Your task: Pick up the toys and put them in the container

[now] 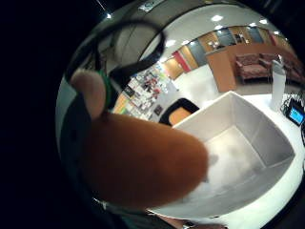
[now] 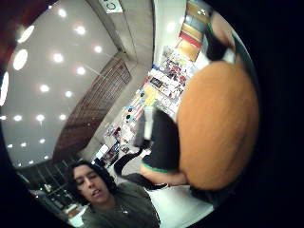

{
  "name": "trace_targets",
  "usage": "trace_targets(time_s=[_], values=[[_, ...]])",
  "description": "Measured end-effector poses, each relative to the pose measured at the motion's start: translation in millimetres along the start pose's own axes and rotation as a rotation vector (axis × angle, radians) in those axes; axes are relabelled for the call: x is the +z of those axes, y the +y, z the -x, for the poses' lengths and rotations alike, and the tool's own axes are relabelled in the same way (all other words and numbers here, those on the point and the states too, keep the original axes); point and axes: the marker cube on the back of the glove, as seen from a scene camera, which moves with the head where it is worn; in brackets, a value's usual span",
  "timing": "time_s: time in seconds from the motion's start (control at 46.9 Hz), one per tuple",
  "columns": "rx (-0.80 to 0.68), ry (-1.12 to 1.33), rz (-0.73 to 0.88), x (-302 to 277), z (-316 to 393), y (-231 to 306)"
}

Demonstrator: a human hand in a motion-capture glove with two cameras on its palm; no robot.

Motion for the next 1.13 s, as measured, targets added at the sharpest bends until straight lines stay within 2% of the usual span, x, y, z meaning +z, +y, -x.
trace_targets(time_s=[0.149, 0.299, 0.512, 0.747, 0.917, 1.13], values=[[0.035, 0.023, -0.018, -16.0, -14.0, 0.1], [0.045, 0.056, 0.015, -44.6, -21.6, 24.9], [0.128, 0.158, 0.120, -97.0, -40.1, 87.9], [0.168, 0.289, 0.098, -146.0, -60.3, 158.9], [0.235, 0.453, 0.161, -169.1, -67.7, 181.3], [0.236, 0.552, 0.107, -206.8, -66.8, 186.8]])
